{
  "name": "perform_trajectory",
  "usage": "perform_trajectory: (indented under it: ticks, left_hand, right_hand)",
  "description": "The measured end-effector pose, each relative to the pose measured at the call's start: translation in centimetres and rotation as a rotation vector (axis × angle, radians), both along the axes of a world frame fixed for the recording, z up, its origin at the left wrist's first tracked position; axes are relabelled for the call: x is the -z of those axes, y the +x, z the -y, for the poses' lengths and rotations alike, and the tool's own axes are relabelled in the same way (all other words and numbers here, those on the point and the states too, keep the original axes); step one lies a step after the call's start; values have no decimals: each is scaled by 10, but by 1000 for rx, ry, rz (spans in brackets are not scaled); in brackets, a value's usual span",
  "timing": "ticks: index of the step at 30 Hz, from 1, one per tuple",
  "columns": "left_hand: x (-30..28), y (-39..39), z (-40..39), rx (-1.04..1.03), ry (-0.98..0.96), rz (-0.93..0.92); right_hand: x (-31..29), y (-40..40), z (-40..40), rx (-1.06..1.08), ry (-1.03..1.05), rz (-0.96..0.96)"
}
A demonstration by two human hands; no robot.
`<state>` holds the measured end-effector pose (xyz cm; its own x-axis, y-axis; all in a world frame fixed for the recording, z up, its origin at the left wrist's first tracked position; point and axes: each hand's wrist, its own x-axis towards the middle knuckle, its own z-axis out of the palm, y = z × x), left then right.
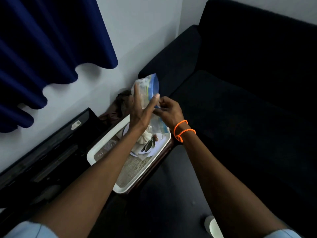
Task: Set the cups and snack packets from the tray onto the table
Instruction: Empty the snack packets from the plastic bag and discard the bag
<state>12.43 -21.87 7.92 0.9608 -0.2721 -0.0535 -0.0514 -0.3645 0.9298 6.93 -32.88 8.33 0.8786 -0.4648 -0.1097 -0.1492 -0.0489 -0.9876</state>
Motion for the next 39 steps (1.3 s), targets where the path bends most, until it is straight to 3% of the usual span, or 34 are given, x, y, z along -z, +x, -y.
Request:
perform_trajectory:
  ticks: [3, 12, 16, 20, 24, 28, 32, 37, 39]
  left_hand:
    - [-22, 0, 25, 53, 13, 4]
    - [-64, -16, 65, 49, -282, -238]
    - [-81, -30, 76, 159, -374, -406]
    - [-99, -49, 97, 207, -332, -408]
    - [-111, -67, 119, 122, -199, -323]
    - [-108, -70, 133, -24, -231, -308]
    - [-92, -61, 132, -130, -297, -368]
    - [-78, -87, 143, 11, -356, -382]
    - [-76, -97, 150, 49, -341, -366]
  right_hand:
    - [-28, -5, 12, -73, 20, 68]
    - [-76, -55, 65, 23, 543, 98]
    - [-101, -65, 75, 100, 546, 99]
    - [-121, -76, 85, 150, 540, 66]
    - [-126, -94, 102, 205, 542, 34]
    - [-122, -107, 126, 536, 361, 97]
    - [-108, -145, 163, 868, -210, -55]
    - [-96, -183, 166, 693, -636, -354]
    - [-96, -193, 158, 637, -860, -372]
